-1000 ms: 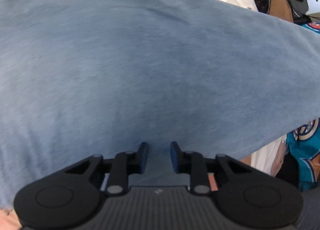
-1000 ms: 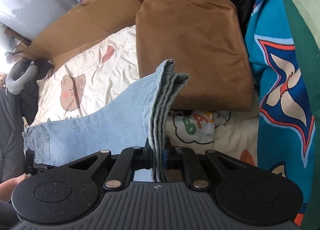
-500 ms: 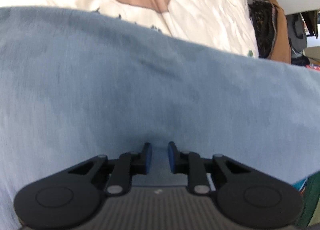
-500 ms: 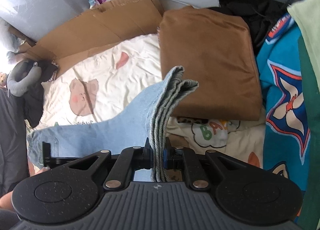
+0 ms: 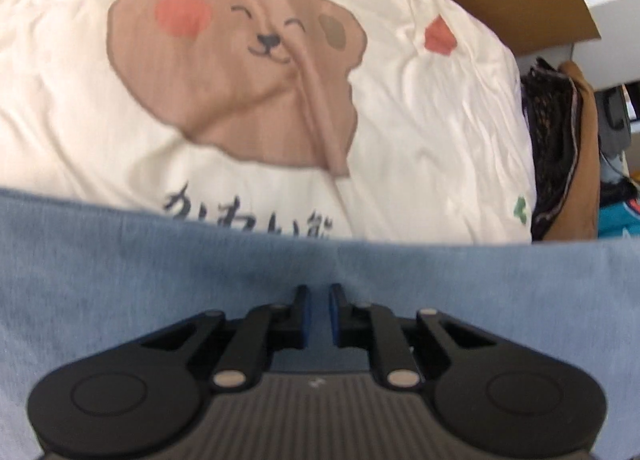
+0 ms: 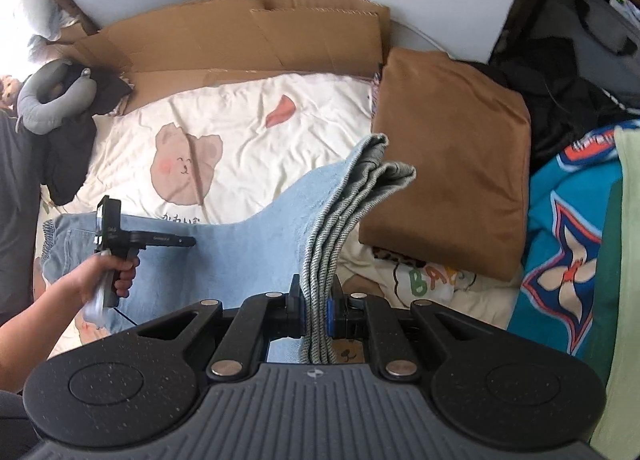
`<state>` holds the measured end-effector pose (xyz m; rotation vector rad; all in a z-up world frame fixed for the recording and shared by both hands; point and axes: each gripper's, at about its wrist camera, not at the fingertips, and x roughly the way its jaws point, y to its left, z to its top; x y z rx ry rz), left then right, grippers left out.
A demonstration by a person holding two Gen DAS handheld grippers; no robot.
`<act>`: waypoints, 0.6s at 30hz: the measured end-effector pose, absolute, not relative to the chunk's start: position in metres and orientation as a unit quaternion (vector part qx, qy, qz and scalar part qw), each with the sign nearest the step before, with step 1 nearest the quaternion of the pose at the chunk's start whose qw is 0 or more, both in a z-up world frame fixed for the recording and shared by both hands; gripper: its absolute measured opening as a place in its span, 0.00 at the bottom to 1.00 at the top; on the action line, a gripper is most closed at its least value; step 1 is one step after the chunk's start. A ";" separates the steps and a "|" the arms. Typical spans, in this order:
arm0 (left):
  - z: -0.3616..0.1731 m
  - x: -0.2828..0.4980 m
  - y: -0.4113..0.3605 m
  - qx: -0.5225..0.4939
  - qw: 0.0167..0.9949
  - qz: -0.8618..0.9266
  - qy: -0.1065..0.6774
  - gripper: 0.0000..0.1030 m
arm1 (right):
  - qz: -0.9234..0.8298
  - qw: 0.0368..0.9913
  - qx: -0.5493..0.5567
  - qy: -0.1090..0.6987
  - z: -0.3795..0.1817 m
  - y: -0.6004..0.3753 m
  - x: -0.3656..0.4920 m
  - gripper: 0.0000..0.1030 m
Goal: Fold clothes
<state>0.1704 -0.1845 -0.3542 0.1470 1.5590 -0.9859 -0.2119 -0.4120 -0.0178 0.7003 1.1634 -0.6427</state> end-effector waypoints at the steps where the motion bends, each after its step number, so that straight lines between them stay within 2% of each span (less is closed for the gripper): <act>1: -0.353 0.171 -0.184 0.065 0.605 -0.425 0.671 0.11 | -0.293 0.732 0.318 0.526 -0.017 -0.413 -0.211 0.08; 8: -0.366 0.152 -0.199 0.049 0.590 -0.416 0.690 0.12 | -0.293 0.737 0.326 0.514 -0.015 -0.418 -0.206 0.08; 18: -0.366 0.109 -0.148 0.033 0.562 -0.419 0.712 0.12 | -0.284 0.749 0.307 0.514 0.000 -0.417 -0.186 0.08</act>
